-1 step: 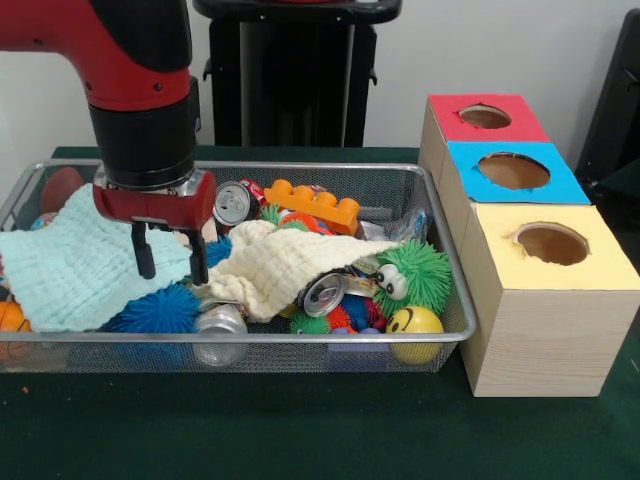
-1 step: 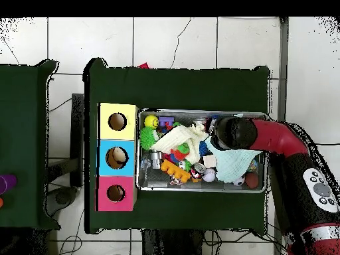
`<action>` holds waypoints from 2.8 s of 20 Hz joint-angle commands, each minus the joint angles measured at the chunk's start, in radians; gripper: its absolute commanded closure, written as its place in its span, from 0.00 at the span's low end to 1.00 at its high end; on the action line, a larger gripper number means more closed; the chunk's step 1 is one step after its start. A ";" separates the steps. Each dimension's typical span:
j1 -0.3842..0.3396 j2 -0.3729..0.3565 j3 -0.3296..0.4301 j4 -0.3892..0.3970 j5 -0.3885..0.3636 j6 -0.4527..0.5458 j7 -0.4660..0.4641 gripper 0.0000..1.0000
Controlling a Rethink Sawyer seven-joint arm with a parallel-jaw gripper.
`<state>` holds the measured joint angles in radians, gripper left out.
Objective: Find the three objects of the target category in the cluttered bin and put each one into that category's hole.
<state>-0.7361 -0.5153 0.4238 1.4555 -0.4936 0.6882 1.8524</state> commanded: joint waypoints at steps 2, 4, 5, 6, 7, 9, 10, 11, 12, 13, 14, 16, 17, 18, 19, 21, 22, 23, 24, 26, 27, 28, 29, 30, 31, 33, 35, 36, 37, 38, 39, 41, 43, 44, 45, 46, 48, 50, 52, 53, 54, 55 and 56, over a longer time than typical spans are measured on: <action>-0.101 -0.118 0.080 0.240 -0.034 0.005 -0.235 0.00; -0.135 -0.156 0.096 0.294 -0.021 0.003 -0.230 0.00; -0.151 -0.176 0.104 0.319 -0.013 0.008 -0.225 0.00; -0.163 -0.191 0.108 0.341 -0.012 0.007 -0.219 0.00; -0.176 -0.206 0.113 0.363 -0.011 0.005 -0.212 0.00; -0.189 -0.230 0.116 0.398 -0.035 -0.027 -0.198 0.00; -0.194 -0.237 0.115 0.405 -0.048 -0.030 -0.198 0.00; -0.200 -0.237 0.118 0.401 -0.055 -0.011 -0.211 0.00; -0.209 -0.235 0.123 0.395 -0.059 0.003 -0.226 0.00; -0.218 -0.230 0.129 0.385 -0.059 0.015 -0.241 0.00; -0.220 -0.222 0.134 0.370 -0.062 0.027 -0.250 0.00; -0.209 -0.205 0.135 0.336 -0.074 0.049 -0.259 0.00; -0.202 -0.196 0.134 0.320 -0.078 0.059 -0.258 0.00; -0.190 -0.189 0.131 0.310 -0.086 0.054 -0.246 0.00; -0.177 -0.181 0.126 0.300 -0.095 0.050 -0.235 0.00; -0.158 -0.158 0.118 0.279 -0.110 0.042 -0.217 0.00; -0.152 -0.147 0.115 0.272 -0.116 0.036 -0.210 0.00; -0.150 -0.133 0.114 0.264 -0.121 0.034 -0.207 0.00; -0.150 -0.119 0.113 0.255 -0.123 0.034 -0.207 0.00; -0.151 -0.094 0.110 0.244 -0.133 0.022 -0.205 0.00; -0.149 -0.086 0.106 0.242 -0.140 0.010 -0.202 0.00; -0.146 -0.080 0.102 0.240 -0.148 -0.002 -0.196 0.00; -0.142 -0.072 0.099 0.235 -0.154 -0.008 -0.192 0.00; -0.138 -0.064 0.096 0.229 -0.160 -0.014 -0.188 0.00; -0.135 -0.057 0.094 0.223 -0.166 -0.017 -0.184 0.00; -0.128 -0.043 0.089 0.209 -0.180 -0.025 -0.178 0.00; -0.128 -0.014 0.087 0.186 -0.195 -0.034 -0.179 0.00; -0.129 -0.004 0.086 0.177 -0.201 -0.032 -0.181 0.00; -0.131 0.006 0.087 0.167 -0.204 -0.030 -0.183 0.00; -0.135 0.014 0.087 0.159 -0.208 -0.029 -0.187 0.00; -0.139 0.022 0.091 0.149 -0.212 -0.027 -0.196 0.00; -0.150 0.039 0.097 0.130 -0.212 -0.015 -0.213 0.00; -0.159 0.050 0.105 0.114 -0.214 -0.005 -0.233 0.00; -0.163 0.054 0.108 0.107 -0.218 -0.004 -0.242 0.00; -0.165 0.059 0.109 0.100 -0.220 -0.001 -0.246 0.00; -0.166 0.065 0.110 0.091 -0.224 -0.002 -0.251 0.00; -0.168 0.076 0.115 0.073 -0.227 0.005 -0.262 0.00; -0.178 0.081 0.125 0.062 -0.220 0.021 -0.276 0.00; -0.193 0.088 0.137 0.049 -0.202 0.057 -0.300 0.00; -0.199 0.089 0.144 0.043 -0.188 0.088 -0.317 0.00; -0.206 0.089 0.152 0.037 -0.170 0.124 -0.333 0.00; -0.210 0.083 0.160 0.035 -0.156 0.158 -0.346 0.00; -0.213 0.075 0.168 0.037 -0.146 0.184 -0.353 0.00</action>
<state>-0.9191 -0.4914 0.5040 1.6151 -0.6487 0.7295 1.8524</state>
